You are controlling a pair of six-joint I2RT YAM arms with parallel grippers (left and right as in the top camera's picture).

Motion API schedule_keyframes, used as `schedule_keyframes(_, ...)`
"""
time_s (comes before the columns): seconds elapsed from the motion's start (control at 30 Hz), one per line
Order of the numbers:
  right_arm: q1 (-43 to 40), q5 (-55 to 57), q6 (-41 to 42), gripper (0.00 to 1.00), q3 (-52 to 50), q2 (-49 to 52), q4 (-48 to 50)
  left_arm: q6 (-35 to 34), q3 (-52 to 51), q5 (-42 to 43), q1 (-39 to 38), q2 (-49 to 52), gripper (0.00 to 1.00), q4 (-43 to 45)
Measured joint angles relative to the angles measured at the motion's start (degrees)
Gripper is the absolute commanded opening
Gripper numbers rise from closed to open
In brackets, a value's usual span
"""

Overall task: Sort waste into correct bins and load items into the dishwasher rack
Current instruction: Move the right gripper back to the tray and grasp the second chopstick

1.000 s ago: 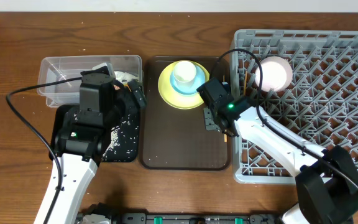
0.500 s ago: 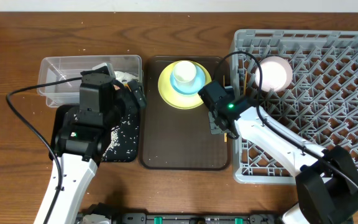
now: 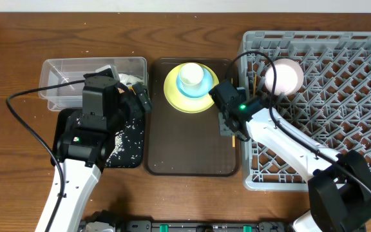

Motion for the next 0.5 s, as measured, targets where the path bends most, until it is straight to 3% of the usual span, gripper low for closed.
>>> schedule_keyframes(0.5, 1.0, 0.7, 0.5, 0.45, 0.0, 1.2, 10.4, 0.0, 0.0, 0.0, 0.0, 0.0, 0.9, 0.0)
